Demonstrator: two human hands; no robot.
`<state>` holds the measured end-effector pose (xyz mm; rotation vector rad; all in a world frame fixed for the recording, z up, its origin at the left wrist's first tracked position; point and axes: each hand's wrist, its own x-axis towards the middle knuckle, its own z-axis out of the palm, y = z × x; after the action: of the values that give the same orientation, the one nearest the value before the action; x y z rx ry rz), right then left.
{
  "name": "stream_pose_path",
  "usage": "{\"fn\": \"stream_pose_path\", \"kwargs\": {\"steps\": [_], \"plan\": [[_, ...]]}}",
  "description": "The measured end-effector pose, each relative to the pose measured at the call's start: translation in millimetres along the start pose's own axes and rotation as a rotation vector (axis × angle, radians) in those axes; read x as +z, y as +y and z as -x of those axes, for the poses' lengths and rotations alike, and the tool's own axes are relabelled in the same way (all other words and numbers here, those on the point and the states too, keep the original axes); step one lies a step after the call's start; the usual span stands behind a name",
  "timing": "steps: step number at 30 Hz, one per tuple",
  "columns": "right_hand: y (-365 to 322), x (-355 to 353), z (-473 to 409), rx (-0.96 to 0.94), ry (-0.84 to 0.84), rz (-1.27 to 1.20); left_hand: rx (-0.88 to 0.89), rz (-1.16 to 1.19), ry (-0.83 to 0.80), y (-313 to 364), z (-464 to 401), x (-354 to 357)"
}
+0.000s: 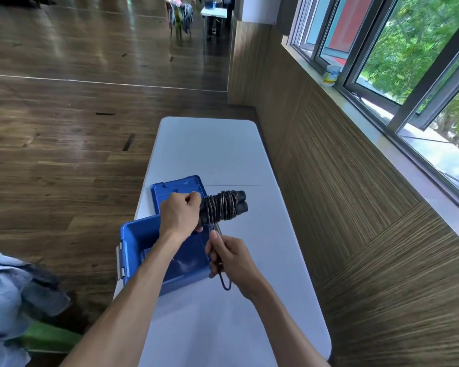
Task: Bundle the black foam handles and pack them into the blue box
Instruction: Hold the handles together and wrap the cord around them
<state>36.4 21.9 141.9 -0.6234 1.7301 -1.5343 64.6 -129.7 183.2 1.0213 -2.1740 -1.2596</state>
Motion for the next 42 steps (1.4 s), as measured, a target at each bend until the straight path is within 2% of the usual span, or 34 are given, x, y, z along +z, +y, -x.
{"fn": "stream_pose_path", "kwargs": {"steps": [4,10,12,15,18,22,30,33,38,42], "plan": [[3,-11,-1,0.049,-0.107,-0.008,0.041,0.036,-0.09,5,-2,-8],[7,-54,-17,0.133,-0.083,0.154,0.201,0.015,-0.364,6,4,-12],[-1,-69,-22,0.156,-0.129,0.252,0.196,0.042,-0.443,3,7,-9],[-20,-90,-26,0.169,-0.173,0.526,0.228,0.035,-0.534,-1,12,-3],[-40,-103,-31,0.144,-0.284,0.549,0.307,-0.058,-0.563,-5,15,5],[-56,-106,-37,0.105,-0.251,0.596,0.39,-0.177,-0.54,-9,22,19],[-64,-92,-38,0.063,-0.042,0.554,0.497,-0.31,-0.405,-10,12,17],[-66,-81,-39,0.037,0.097,0.561,0.512,-0.309,-0.333,-15,10,14],[-59,-63,-38,-0.117,0.291,0.615,0.478,-0.271,-0.199,-19,10,10],[-53,-52,-37,-0.175,0.245,0.664,0.371,-0.28,-0.153,-20,7,6]]}}
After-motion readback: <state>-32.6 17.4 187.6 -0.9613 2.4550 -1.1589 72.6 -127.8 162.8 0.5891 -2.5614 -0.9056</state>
